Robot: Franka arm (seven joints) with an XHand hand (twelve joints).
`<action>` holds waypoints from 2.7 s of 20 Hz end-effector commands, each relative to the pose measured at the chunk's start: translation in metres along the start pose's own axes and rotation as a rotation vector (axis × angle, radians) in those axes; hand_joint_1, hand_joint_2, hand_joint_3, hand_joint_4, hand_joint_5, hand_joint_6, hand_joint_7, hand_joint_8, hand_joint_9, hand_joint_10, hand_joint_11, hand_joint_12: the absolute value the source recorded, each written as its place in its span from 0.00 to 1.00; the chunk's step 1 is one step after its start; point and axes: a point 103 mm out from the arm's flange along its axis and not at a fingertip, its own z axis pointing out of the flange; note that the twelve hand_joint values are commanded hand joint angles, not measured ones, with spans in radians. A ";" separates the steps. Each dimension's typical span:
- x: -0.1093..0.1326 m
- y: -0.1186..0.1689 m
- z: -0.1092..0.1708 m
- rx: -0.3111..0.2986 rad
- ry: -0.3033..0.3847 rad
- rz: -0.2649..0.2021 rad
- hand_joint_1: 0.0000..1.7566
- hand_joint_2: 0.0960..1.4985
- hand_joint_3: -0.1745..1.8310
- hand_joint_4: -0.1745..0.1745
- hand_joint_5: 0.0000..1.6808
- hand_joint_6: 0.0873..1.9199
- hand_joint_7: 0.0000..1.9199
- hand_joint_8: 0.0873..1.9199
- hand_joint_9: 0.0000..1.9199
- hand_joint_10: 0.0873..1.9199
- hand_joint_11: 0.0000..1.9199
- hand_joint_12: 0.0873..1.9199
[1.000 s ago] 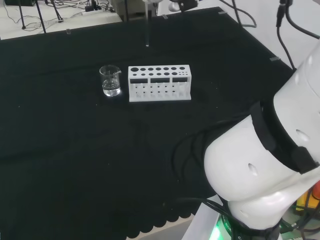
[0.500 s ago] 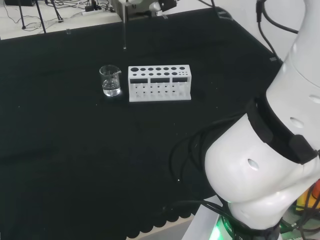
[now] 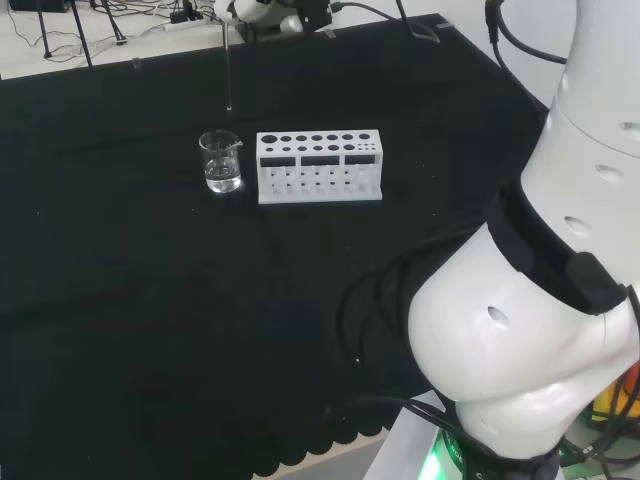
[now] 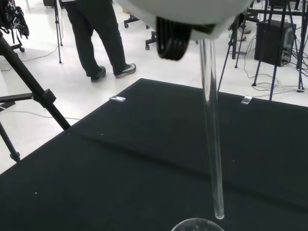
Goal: Stir in the beaker to the left of the white test tube rack with the glass rod.
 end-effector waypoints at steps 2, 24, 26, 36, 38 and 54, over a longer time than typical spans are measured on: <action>-0.012 0.014 0.051 0.042 0.064 -0.024 0.75 0.43 0.45 0.00 0.68 0.30 0.58 0.66 0.82 0.50 0.85 0.44; 0.014 0.029 0.117 0.140 0.104 -0.073 0.75 0.42 0.46 0.00 0.68 0.30 0.58 0.65 0.82 0.50 0.85 0.44; 0.013 0.029 0.122 0.149 0.107 -0.067 0.75 0.42 0.46 0.00 0.68 0.30 0.58 0.65 0.82 0.50 0.85 0.44; -0.002 0.045 0.132 0.158 0.105 -0.061 0.75 0.42 0.46 0.00 0.68 0.30 0.58 0.65 0.82 0.50 0.85 0.44; -0.004 0.044 0.132 0.156 0.099 -0.056 0.75 0.42 0.46 0.00 0.68 0.30 0.58 0.65 0.82 0.50 0.85 0.44; -0.010 0.014 0.132 0.162 0.095 -0.023 0.75 0.42 0.46 0.00 0.68 0.30 0.58 0.65 0.82 0.50 0.85 0.44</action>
